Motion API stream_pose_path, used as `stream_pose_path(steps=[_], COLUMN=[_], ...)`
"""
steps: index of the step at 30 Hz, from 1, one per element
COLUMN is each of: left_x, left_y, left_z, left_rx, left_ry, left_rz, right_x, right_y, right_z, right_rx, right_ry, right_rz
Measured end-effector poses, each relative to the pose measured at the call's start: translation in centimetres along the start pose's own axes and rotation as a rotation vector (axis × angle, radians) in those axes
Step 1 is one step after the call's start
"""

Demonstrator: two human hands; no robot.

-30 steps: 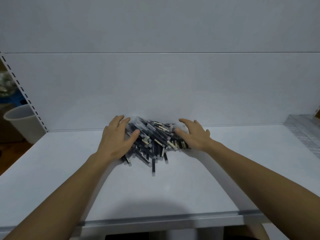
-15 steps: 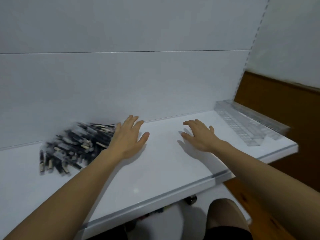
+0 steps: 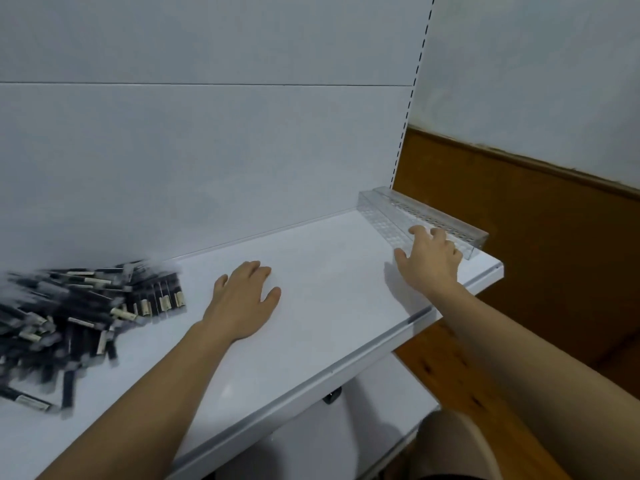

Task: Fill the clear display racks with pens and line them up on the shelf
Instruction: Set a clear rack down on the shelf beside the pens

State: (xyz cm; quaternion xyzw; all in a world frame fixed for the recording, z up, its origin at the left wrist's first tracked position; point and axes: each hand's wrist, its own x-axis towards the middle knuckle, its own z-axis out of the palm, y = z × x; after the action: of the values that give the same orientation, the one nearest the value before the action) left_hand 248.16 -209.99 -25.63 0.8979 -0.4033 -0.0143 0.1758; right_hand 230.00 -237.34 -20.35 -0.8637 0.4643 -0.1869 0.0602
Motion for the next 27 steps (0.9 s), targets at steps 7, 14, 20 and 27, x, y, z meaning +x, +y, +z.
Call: stream_pose_path(steps=[7, 14, 20, 27], left_x=[-0.1, -1.0, -1.3, -1.2], left_y=[0.1, 0.0, -0.5, -0.5], left_z=[-0.1, -1.0, -1.6, -2.3], left_rx=[-0.036, -0.394, -0.705, -0.865], left_ry=[0.025, 0.154, 0.32, 0.507], left_rz=[-0.001, -0.02, -0.146, -0.269], right_x=[-0.3, -5.3, -7.8, -4.5], right_y=[-1.3, -6.0, -5.8, -2.1], right_z=[0.7, 0.2, -1.3, -1.8], right_rx=[0.151, 0.22, 0.259, 0.347], right_ry=[-0.164, -0.272, -0.411, -0.358], right_rz=[-0.089, -0.269, -0.46, -0.419])
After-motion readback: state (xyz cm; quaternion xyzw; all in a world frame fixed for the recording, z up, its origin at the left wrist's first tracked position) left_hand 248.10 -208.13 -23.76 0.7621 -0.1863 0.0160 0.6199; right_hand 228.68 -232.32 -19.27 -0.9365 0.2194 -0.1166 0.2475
